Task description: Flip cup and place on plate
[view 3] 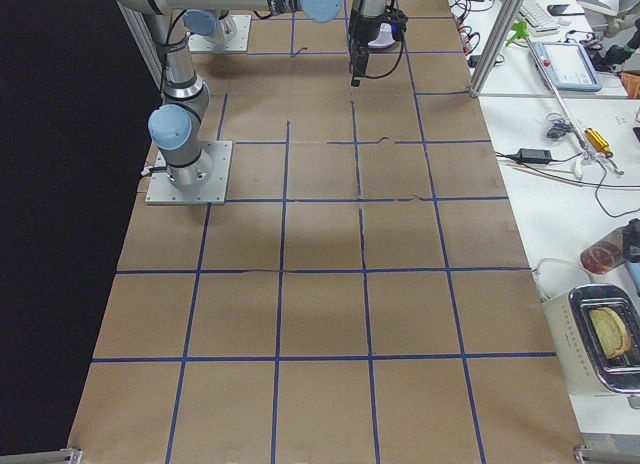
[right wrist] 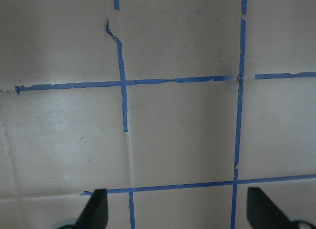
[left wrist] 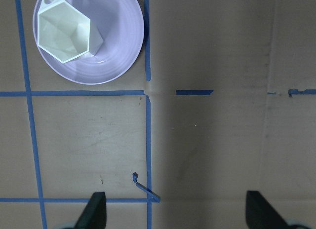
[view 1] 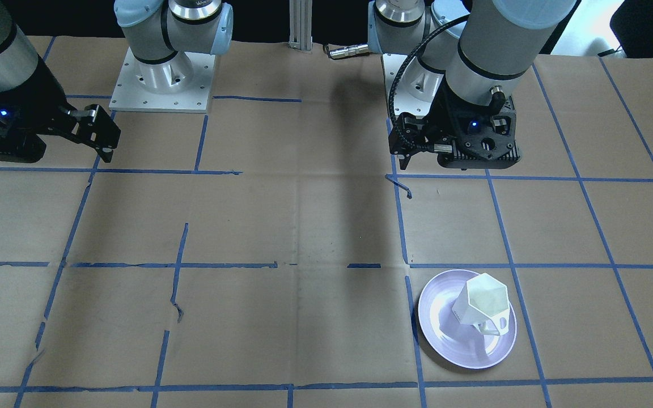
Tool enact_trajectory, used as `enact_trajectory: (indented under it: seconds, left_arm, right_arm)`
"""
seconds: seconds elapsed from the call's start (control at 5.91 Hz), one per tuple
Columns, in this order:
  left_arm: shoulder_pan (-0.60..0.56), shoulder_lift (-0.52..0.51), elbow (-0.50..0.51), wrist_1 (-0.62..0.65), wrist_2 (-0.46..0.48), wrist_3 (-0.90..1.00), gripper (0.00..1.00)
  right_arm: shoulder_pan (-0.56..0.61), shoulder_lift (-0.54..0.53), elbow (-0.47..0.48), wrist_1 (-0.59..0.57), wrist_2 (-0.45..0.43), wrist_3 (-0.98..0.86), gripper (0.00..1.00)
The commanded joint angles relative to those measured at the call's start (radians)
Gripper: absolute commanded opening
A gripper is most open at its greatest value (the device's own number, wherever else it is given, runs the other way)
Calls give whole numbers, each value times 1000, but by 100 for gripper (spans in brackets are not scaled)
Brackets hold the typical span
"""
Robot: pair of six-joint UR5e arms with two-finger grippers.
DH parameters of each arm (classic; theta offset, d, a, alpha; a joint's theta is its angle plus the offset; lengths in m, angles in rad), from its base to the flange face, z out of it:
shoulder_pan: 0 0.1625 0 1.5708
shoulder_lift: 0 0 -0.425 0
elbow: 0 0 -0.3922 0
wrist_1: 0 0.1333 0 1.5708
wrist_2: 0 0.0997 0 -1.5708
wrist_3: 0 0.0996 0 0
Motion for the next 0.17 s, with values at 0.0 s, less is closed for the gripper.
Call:
enact_trajectory:
  seconds: [0.0]
  left_arm:
    - [1,8,0,0,1,0,99]
  right_arm:
    - [0,0,0,0,0,0,100]
